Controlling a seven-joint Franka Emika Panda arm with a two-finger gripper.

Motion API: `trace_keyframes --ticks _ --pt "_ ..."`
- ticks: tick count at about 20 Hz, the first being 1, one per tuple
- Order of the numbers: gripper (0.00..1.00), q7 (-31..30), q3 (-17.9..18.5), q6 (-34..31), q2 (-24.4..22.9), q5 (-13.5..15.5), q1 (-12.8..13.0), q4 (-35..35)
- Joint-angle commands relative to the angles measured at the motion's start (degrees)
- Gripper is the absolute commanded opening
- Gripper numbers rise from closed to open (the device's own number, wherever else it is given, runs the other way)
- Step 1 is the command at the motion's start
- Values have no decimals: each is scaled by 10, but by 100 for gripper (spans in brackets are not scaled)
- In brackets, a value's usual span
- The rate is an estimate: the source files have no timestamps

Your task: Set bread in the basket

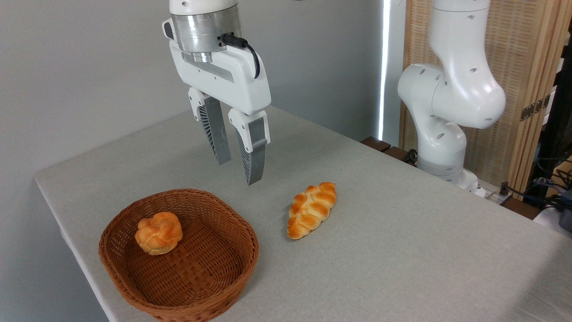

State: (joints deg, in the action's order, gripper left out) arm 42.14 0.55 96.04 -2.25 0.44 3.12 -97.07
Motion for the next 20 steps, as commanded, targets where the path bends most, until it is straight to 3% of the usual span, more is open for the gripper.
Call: trace_keyframes --ticks 1,13,20 --pt "100 2 0 6 -14 0 -2 -15" --pt "100 2 0 6 -15 -1 -1 -18" --pt "100 10 0 16 -54 -1 2 -85"
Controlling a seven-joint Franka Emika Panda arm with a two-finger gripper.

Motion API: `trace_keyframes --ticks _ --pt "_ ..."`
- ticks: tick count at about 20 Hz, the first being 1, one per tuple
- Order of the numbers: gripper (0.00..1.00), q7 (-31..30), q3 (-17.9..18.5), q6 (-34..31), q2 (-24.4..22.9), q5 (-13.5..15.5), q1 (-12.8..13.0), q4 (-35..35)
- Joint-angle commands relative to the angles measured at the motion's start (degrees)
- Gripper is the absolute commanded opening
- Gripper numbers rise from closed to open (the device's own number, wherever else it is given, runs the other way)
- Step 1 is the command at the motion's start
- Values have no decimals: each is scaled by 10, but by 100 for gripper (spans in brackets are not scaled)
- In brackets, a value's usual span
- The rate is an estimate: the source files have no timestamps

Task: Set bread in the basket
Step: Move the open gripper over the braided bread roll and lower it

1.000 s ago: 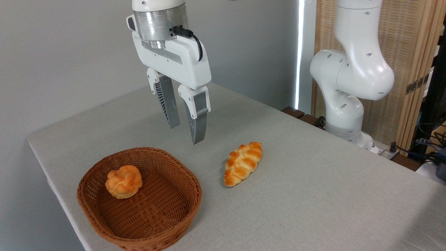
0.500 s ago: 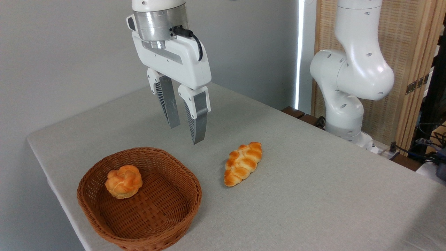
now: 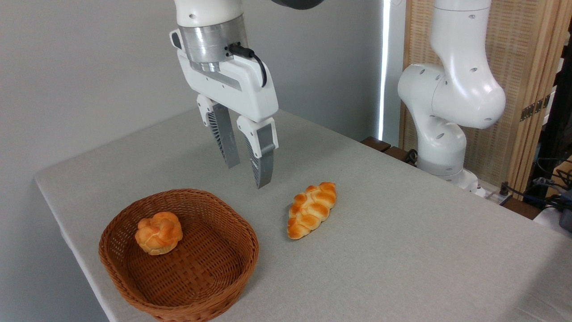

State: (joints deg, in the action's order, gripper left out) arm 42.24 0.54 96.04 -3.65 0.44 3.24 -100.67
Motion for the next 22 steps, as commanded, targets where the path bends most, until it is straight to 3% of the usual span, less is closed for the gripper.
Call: trace_keyframes --ticks 1,5,13,18,22 --pt "100 12 1 19 -50 -1 1 -61" --pt "100 -3 2 13 -73 -2 1 -93" --pt "100 -3 22 35 -170 -1 0 -235" --pt "100 1 22 105 -231 -2 -2 -334" --pt "100 1 17 120 -238 -1 1 -361"
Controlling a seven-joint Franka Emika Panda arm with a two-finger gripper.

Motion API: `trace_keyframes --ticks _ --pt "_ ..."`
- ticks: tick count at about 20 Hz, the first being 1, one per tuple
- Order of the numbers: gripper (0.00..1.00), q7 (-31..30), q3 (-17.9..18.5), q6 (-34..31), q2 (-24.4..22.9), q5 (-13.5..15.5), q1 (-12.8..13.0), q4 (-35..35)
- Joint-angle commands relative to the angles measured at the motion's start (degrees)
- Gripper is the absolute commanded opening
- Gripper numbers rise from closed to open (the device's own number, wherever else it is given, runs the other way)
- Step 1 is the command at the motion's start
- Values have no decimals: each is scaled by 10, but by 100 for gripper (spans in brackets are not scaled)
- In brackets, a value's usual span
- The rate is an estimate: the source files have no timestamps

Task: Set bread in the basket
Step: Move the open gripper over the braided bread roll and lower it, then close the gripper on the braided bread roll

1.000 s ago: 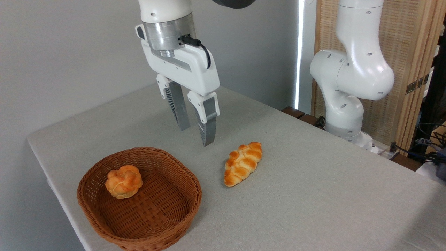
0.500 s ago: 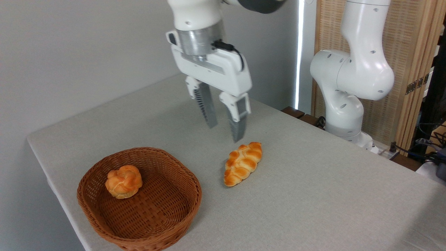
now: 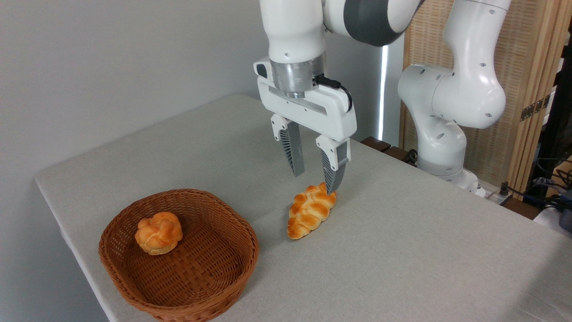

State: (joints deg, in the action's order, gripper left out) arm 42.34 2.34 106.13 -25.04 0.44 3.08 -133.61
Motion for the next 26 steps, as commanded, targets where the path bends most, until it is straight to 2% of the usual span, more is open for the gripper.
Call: trace_keyframes --ticks 1,5,11,16,26 --pt "100 -1 -2 21 -24 -1 3 -35" --pt "100 -4 -4 34 -24 0 4 -53" --pt "100 -3 -4 72 -34 0 39 -106" --pt "100 -3 -4 89 -34 0 49 -126" --pt "100 -2 -4 105 -33 0 50 -143"
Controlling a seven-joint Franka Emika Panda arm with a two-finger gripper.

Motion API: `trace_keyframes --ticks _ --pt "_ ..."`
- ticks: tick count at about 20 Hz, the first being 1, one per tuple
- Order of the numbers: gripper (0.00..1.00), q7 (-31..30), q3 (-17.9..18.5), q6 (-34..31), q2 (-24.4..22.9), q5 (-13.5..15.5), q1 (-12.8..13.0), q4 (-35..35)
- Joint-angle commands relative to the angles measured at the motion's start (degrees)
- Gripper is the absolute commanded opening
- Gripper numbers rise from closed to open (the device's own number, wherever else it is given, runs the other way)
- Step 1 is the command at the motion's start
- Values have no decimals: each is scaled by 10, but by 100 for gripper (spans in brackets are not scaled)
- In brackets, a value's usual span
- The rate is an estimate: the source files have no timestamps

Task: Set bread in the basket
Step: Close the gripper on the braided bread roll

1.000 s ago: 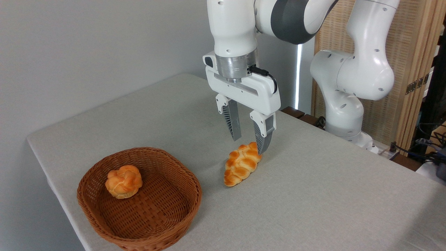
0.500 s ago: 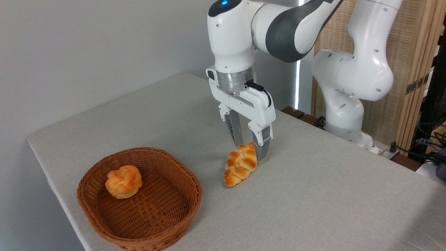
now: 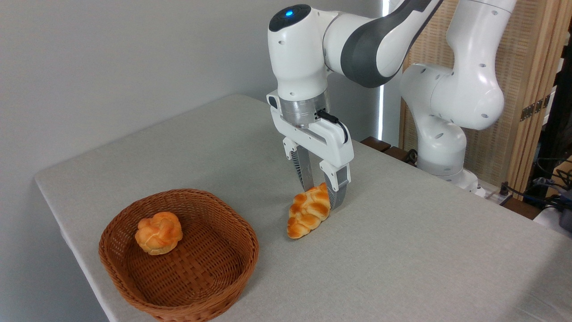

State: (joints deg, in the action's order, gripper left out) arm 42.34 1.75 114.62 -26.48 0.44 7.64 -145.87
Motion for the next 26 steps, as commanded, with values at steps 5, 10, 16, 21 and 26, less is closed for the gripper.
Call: trace_keyframes --ticks 5,10,16,21,26 --pt "100 -3 2 39 -14 0 18 -29" --pt "100 -3 2 51 -12 0 25 -38" --pt "100 -3 2 51 -9 0 29 -38" --pt "81 1 2 51 -8 0 29 -38" --pt "63 4 2 47 -9 0 28 -37"
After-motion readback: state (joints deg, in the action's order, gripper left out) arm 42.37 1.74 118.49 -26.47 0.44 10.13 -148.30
